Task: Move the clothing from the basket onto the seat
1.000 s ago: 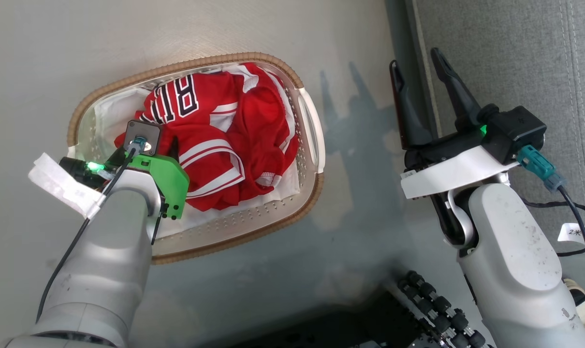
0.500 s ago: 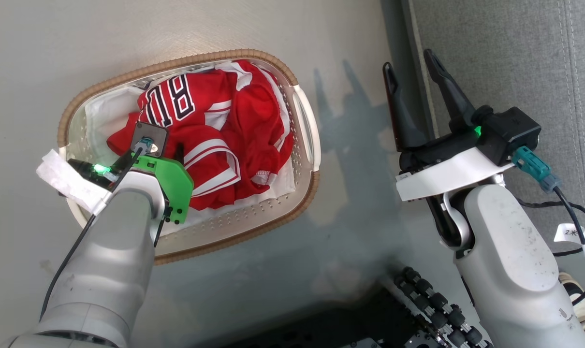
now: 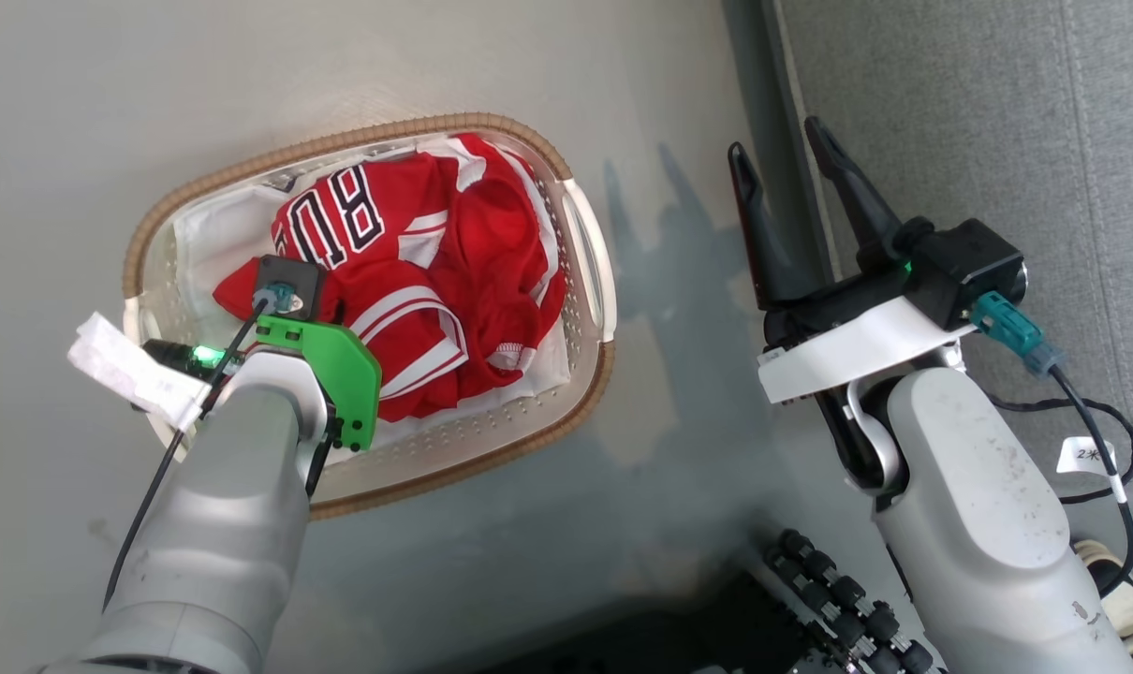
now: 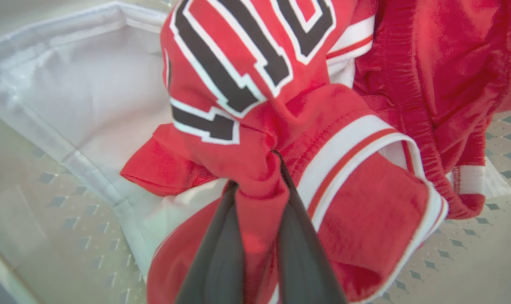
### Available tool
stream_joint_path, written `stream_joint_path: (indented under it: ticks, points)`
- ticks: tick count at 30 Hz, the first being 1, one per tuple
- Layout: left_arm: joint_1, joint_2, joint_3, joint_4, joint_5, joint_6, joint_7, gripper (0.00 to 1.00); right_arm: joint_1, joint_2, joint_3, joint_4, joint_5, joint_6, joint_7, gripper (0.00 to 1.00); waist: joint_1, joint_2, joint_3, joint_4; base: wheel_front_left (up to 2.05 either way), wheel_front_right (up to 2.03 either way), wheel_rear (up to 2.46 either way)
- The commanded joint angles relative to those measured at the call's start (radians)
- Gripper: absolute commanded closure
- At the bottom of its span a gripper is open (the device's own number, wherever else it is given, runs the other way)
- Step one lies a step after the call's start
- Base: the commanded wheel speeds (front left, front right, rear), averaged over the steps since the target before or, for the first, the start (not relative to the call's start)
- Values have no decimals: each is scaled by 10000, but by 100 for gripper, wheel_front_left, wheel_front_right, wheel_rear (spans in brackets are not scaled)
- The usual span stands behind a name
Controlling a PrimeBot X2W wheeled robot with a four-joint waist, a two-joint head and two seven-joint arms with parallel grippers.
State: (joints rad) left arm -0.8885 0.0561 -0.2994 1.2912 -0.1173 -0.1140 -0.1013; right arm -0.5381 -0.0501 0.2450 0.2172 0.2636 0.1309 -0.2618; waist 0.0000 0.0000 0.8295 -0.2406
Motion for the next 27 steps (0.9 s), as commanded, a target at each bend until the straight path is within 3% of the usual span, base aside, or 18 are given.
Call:
stream_joint_path:
  ticks: [1, 12, 27]
  points:
    - [176, 24, 11, -13, -113, -27, -123, 100, 153, -32, 33, 110, -38, -3, -46, 0, 0, 0, -266, 41, 0, 0, 0]
    - [1334, -35, -216, -12, -748, -115, -637, 100, 608, -36, 293, 749, -136, -3, -48, 0, 0, 0, -1842, 313, 0, 0, 0]
    - [2887, -38, -1689, -1144, -2736, -174, -1379, 100, 1490, -209, 462, 1390, -286, -3, -48, 0, 0, 0, -4044, 927, 0, 0, 0]
